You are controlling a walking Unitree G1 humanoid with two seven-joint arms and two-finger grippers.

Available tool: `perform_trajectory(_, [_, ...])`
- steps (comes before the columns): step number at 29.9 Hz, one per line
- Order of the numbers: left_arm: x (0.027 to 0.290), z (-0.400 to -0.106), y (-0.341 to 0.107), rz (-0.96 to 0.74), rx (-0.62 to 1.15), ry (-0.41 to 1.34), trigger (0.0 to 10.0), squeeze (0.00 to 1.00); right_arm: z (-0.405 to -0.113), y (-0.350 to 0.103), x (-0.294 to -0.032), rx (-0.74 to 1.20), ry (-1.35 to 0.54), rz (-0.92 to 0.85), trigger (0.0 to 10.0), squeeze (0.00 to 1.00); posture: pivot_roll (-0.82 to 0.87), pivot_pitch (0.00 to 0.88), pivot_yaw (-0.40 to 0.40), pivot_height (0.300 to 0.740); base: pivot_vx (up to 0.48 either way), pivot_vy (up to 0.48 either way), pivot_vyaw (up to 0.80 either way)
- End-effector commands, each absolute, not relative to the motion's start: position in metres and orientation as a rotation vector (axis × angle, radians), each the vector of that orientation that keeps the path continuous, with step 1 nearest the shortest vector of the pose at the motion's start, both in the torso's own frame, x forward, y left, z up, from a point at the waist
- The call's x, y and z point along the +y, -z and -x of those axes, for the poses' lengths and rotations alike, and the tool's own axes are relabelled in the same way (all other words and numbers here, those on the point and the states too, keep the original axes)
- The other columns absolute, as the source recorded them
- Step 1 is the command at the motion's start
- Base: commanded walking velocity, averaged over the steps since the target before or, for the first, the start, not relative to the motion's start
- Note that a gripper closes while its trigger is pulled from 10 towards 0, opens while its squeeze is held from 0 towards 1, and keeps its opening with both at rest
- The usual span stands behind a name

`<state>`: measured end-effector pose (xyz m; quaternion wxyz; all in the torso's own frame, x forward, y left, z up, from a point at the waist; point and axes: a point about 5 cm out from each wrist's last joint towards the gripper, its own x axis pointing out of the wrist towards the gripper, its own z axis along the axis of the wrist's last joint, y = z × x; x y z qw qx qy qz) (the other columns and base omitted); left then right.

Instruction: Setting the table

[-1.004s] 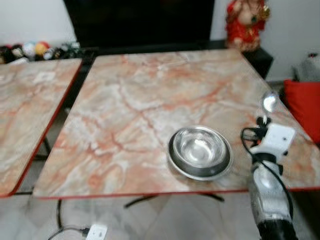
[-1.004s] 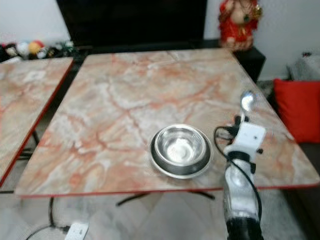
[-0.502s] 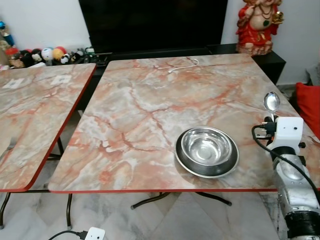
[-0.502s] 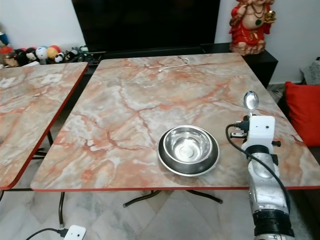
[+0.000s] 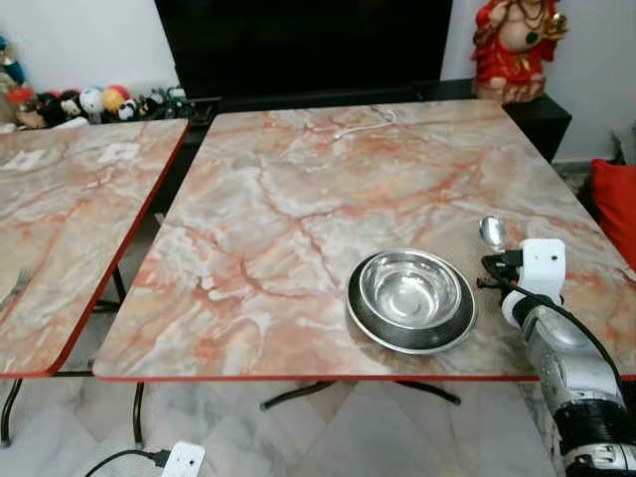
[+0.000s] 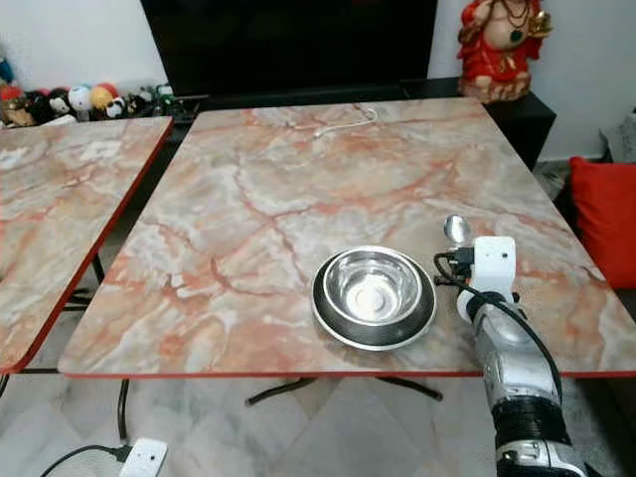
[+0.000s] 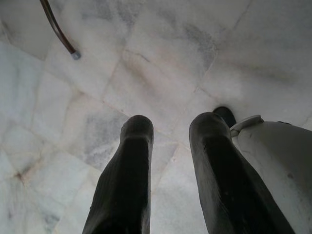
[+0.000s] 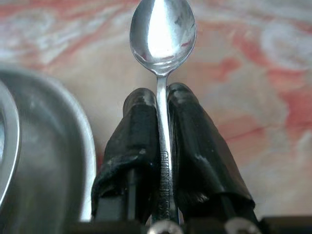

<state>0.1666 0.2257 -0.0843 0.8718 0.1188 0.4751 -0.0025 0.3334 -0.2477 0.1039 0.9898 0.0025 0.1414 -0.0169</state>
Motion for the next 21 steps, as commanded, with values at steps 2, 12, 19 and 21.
perform_trajectory(2, [0.231, -0.163, 0.084, -0.236, 0.999, -0.013, 10.0, 0.0, -0.337, -0.104, -0.243, 0.313, -0.011, -0.028, 10.0, 0.0, -0.14, 0.046, 0.077, 0.74, 0.0, 0.0, 0.0])
perform_trajectory(12, [0.241, -0.151, 0.086, -0.232, 1.011, -0.021, 10.0, 0.0, -0.335, -0.102, -0.25, 0.347, 0.009, -0.013, 10.0, 0.0, -0.15, 0.057, 0.078, 0.74, 0.0, 0.0, 0.0])
perform_trajectory(19, [0.242, -0.156, 0.084, -0.233, 1.002, -0.019, 10.0, 0.0, -0.33, -0.093, -0.249, 0.385, 0.018, -0.027, 10.0, 0.0, -0.15, 0.06, 0.083, 0.74, 0.0, 0.0, 0.0])
perform_trajectory(21, [0.242, -0.157, 0.084, -0.235, 1.001, -0.018, 10.0, 0.0, -0.328, -0.091, -0.249, 0.392, 0.019, -0.032, 10.0, 0.0, -0.15, 0.061, 0.084, 0.74, 0.0, 0.0, 0.0])
